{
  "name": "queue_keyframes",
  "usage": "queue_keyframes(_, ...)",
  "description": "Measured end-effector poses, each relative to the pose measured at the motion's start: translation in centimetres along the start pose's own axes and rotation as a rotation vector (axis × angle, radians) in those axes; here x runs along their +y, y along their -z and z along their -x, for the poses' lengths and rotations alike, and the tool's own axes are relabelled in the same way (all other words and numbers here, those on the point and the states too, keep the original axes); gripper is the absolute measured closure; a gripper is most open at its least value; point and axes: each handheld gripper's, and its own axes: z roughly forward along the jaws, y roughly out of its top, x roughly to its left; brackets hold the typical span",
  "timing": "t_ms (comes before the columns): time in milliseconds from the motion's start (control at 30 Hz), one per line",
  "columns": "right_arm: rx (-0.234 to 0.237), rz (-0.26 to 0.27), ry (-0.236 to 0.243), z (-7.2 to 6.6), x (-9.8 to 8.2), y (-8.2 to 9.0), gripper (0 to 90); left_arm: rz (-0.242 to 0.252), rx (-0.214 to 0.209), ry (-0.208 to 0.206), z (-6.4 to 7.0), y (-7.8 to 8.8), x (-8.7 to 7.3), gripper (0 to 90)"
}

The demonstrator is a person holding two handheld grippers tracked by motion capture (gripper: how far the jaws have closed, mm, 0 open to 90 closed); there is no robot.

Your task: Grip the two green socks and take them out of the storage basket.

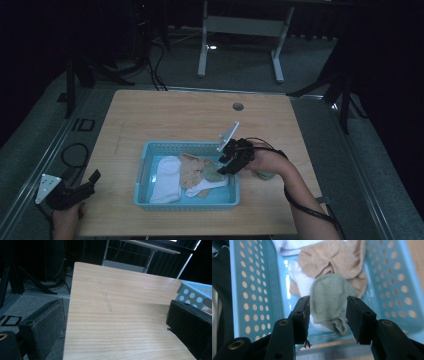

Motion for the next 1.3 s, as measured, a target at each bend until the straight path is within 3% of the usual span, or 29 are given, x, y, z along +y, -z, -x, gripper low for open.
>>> queue_keyframes(100, 0.017, -0.008, 0.006, -0.1, 0.3, -0.9, 52.4, -0.001, 0.000, -0.001, 0.0, 0.0, 0.0, 2.4)
queue_keyframes(300, 0.006, -0.037, 0.011, -0.1, 0.6, -2.4, 45.3, -0.001, -0.001, 0.001, 0.0, 0.0, 0.0, 2.4)
queue_keyframes(700, -0.012, -0.119, -0.006, 0.4, 0.5, -4.7, 48.1, -0.002, -0.004, 0.004, 0.0, 0.0, 0.0, 2.4)
queue_keyframes(733, -0.009, -0.130, -0.002, 0.4, 0.5, -4.9, 56.9, -0.003, -0.004, 0.003, 0.0, 0.0, 0.0, 2.4)
queue_keyframes(933, -0.002, -0.140, 0.023, 0.3, 0.5, -4.9, 80.0, -0.005, -0.003, 0.005, 0.0, 0.0, 0.0, 2.5)
queue_keyframes(1300, 0.011, -0.101, 0.039, 0.0, 1.1, -3.1, 81.3, -0.005, -0.003, 0.005, 0.0, -0.1, 0.0, 2.4)
